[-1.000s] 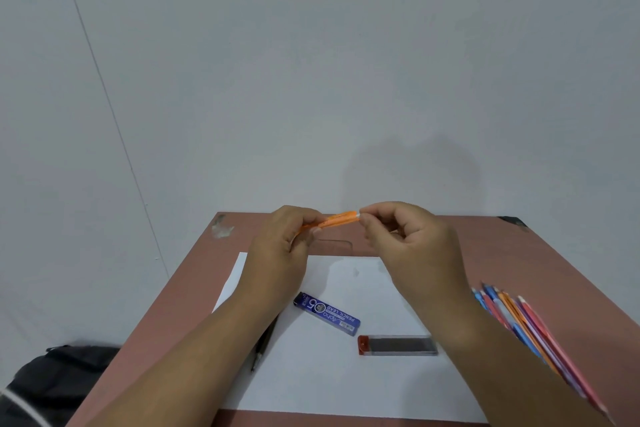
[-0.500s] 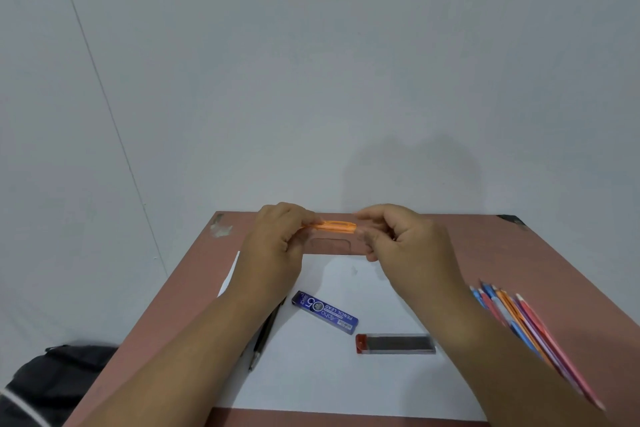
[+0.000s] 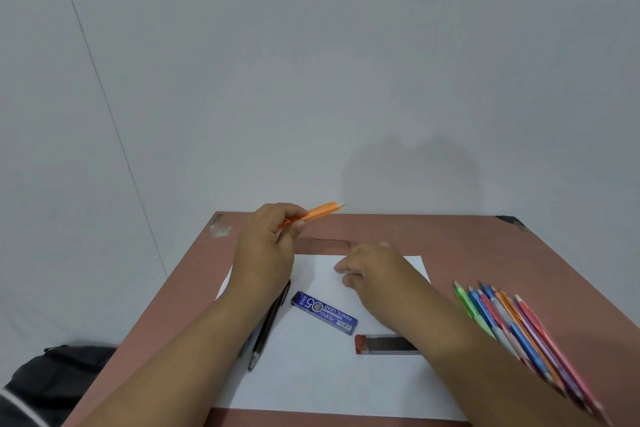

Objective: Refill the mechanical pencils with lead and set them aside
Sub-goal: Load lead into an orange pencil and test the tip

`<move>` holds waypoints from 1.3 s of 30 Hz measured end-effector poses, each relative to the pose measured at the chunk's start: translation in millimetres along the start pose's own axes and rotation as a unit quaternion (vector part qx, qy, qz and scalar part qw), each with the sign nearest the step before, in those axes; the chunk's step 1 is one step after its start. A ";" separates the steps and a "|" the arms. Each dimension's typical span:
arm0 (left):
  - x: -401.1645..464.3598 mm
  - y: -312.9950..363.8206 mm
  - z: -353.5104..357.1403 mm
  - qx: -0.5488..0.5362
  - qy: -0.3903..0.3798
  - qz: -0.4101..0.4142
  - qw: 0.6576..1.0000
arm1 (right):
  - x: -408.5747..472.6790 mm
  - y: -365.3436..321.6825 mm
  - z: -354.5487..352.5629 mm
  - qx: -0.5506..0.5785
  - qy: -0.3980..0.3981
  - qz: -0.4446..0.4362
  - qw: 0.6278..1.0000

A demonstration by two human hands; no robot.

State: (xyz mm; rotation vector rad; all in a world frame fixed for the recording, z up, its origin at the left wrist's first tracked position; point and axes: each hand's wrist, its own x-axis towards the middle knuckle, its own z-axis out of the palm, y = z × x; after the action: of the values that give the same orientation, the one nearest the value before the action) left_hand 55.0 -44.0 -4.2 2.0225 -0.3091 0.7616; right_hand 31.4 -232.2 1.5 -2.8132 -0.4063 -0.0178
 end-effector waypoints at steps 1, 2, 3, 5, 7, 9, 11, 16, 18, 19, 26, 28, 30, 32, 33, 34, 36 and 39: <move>-0.7 0.4 0.6 0.005 -0.004 0.005 1.000 | 1.8 0.0 -0.4 -0.005 -0.007 0.004 1.000; -1.2 0.8 1.2 0.009 -0.009 0.011 1.000 | 3.9 -0.1 -1.3 -0.003 -0.010 0.007 1.000; -1.5 1.0 1.4 0.011 -0.012 0.015 1.000 | 4.8 -0.3 -1.8 0.003 -0.008 0.008 1.000; -1.3 0.9 1.6 0.013 -0.014 0.018 1.000 | 5.2 -0.5 -3.4 0.012 -0.015 0.010 1.000; -1.1 0.5 1.6 0.015 -0.015 0.017 1.000 | 3.2 0.5 -5.6 0.021 -0.015 0.013 1.000; -0.8 -0.2 1.3 0.017 -0.016 0.019 1.000 | -0.2 1.7 -6.2 0.070 0.062 0.001 0.996; -0.6 -0.9 0.8 0.017 -0.018 0.020 0.999 | -5.6 1.4 -7.2 0.171 0.166 0.010 0.971; -0.7 -1.5 1.4 0.026 -0.016 0.040 0.999 | -14.3 -6.2 -17.3 0.417 0.260 0.036 0.870; -0.9 -2.0 1.6 0.029 -0.016 0.046 0.998 | -17.8 -10.8 -22.1 0.497 0.274 0.019 0.824; -1.0 -2.3 1.7 0.030 -0.016 0.049 0.998 | -19.4 -13.3 -24.0 0.526 0.278 0.011 0.804; -0.6 -3.4 2.4 0.040 -0.021 0.067 0.997 | -19.2 -12.9 -24.8 0.553 0.294 0.018 0.779; -0.7 -3.7 2.9 0.038 -0.020 0.070 0.997 | -19.2 -12.6 -24.7 0.558 0.296 0.016 0.775; -1.0 -4.2 3.1 0.037 -0.019 0.070 0.997 | -18.8 -12.6 -25.3 0.567 0.300 0.013 0.767; -0.7 -4.8 2.9 0.036 -0.016 0.074 0.996 | -18.0 -11.6 -25.7 0.569 0.304 0.015 0.764; -0.7 -5.0 2.9 0.034 -0.016 0.074 0.997 | -18.0 -11.2 -25.7 0.569 0.305 0.015 0.764; -0.8 -4.9 3.0 0.032 -0.018 0.074 0.997 | -17.6 -10.6 -25.4 0.566 0.306 0.015 0.765; -0.9 -4.4 3.2 0.029 -0.021 0.076 0.996 | -17.5 -10.3 -25.2 0.565 0.307 0.016 0.766; -1.0 -4.3 3.0 0.033 -0.022 0.079 0.996 | -17.8 -10.5 -25.2 0.568 0.313 0.020 0.761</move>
State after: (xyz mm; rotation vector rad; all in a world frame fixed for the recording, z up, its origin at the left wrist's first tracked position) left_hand 57.6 -44.3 -8.9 2.0969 -0.4792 0.8339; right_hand 12.1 -234.9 27.7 -1.4639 -0.0984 -0.5035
